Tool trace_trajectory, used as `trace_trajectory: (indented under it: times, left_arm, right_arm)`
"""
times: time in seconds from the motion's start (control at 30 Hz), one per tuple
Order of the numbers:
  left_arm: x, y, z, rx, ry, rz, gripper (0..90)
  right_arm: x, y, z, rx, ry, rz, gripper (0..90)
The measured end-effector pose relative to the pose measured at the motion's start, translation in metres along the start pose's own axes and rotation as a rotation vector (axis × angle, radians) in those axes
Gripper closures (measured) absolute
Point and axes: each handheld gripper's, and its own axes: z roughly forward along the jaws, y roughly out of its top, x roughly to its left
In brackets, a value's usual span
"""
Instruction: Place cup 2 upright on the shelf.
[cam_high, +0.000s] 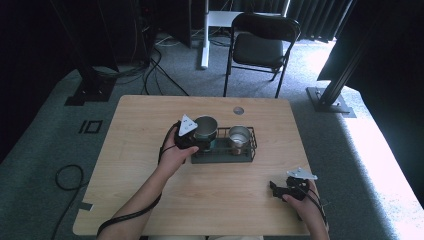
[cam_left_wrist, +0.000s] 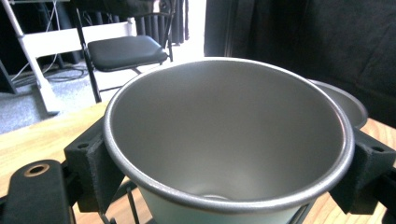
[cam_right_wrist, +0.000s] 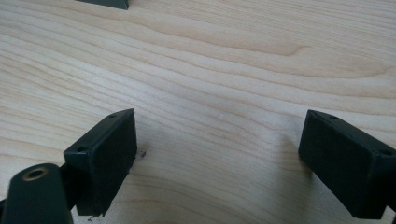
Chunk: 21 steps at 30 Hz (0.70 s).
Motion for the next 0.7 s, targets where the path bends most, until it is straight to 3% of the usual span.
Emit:
trace_trajectory:
  times: [0.17, 0.43, 0.53, 0.7]
  left_arm:
    - [0.002, -0.005, 0.003, -0.007, -0.004, -0.023, 13.7]
    - [0.001, -0.011, 0.009, -0.022, -0.027, 0.009, 13.7]
    - [0.0, -0.012, 0.008, -0.019, -0.015, 0.028, 13.7]
    - [0.001, -0.012, 0.006, -0.016, -0.017, 0.02, 12.6]
  right_arm:
    - [0.0, 0.0, 0.0, 0.0, 0.0, 0.001, 11.0]
    - [0.0, 0.0, 0.0, 0.0, 0.0, 0.001, 11.0]
    - [0.0, 0.0, 0.0, 0.0, 0.0, 0.001, 11.0]
    - [0.0, 0.0, 0.0, 0.001, 0.0, 0.001, 11.0]
